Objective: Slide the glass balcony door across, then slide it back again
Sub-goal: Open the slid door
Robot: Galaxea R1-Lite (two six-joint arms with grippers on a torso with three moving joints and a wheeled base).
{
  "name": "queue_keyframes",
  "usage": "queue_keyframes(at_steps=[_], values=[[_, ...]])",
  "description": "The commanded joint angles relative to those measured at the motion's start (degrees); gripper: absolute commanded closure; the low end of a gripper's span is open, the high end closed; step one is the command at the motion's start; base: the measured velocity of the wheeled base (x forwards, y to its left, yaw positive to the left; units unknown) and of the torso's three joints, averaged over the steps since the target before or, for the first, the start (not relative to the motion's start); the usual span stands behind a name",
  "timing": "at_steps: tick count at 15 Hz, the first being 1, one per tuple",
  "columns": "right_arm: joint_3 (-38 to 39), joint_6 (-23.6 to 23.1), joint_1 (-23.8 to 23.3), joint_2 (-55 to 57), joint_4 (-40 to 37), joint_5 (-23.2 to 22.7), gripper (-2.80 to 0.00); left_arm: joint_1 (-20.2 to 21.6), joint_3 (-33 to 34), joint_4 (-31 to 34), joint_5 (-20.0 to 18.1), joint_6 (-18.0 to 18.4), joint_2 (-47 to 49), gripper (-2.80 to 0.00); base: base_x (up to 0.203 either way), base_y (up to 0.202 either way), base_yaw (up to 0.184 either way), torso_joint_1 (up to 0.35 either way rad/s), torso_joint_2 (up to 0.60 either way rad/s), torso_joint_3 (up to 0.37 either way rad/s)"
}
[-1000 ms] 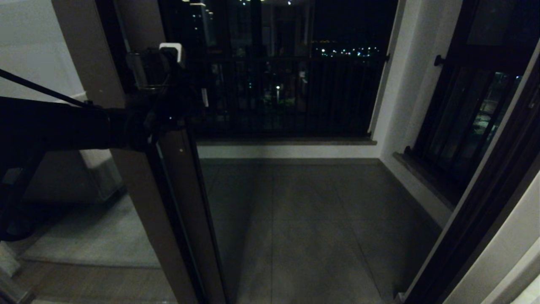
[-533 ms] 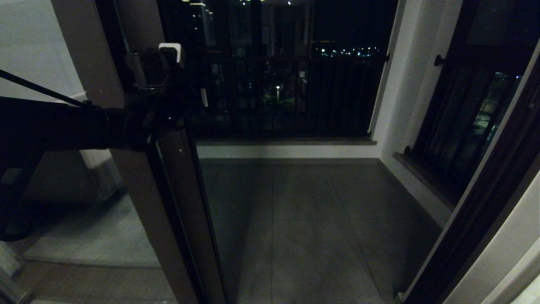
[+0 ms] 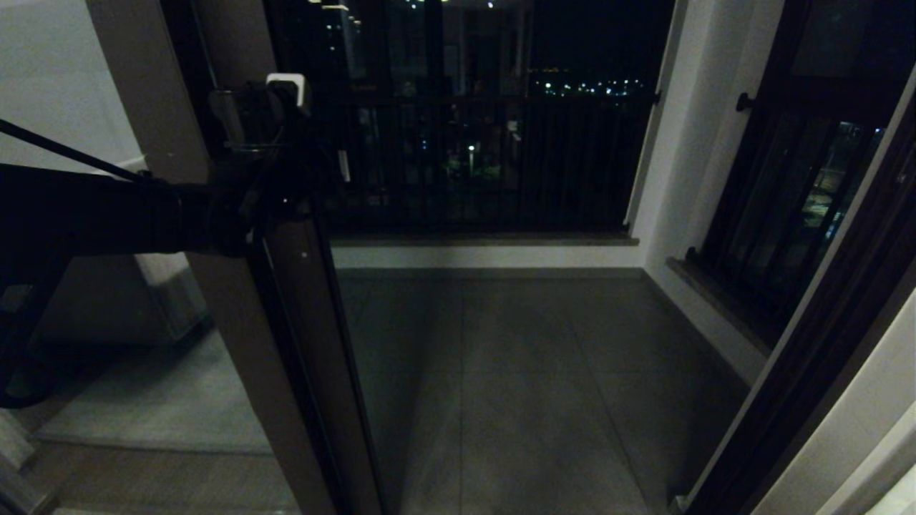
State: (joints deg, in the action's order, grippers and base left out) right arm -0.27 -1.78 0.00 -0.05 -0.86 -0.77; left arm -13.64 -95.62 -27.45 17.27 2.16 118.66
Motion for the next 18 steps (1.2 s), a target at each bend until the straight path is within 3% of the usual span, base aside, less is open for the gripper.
queue_keyframes(at_steps=[1, 10, 14, 18], values=[[0.0, -0.1, 0.0, 0.0, 0.0, 0.0, 0.0, 0.0, 0.0, -0.1, 0.1, 0.0, 0.0, 0.0, 0.0, 0.0, 0.0, 0.0, 0.0, 0.0], [0.0, 0.0, 0.0, 0.0, 0.0, 0.0, 0.0, -0.8, 1.4, -0.1, -0.2, -0.1, -3.3, 0.0, 0.0, 0.0, 0.0, 0.0, 0.0, 0.0], [0.0, -0.1, 0.0, 0.0, 0.0, 0.0, 0.0, -5.7, 12.5, -0.1, -2.1, -0.1, -15.0, 0.0, 0.0, 0.0, 0.0, 0.0, 0.0, 0.0], [0.0, -0.1, 0.0, 0.0, 0.0, 0.0, 0.0, -5.9, 25.6, -0.1, -2.4, -0.3, -29.6, 0.0, 0.0, 0.0, 0.0, 0.0, 0.0, 0.0]])
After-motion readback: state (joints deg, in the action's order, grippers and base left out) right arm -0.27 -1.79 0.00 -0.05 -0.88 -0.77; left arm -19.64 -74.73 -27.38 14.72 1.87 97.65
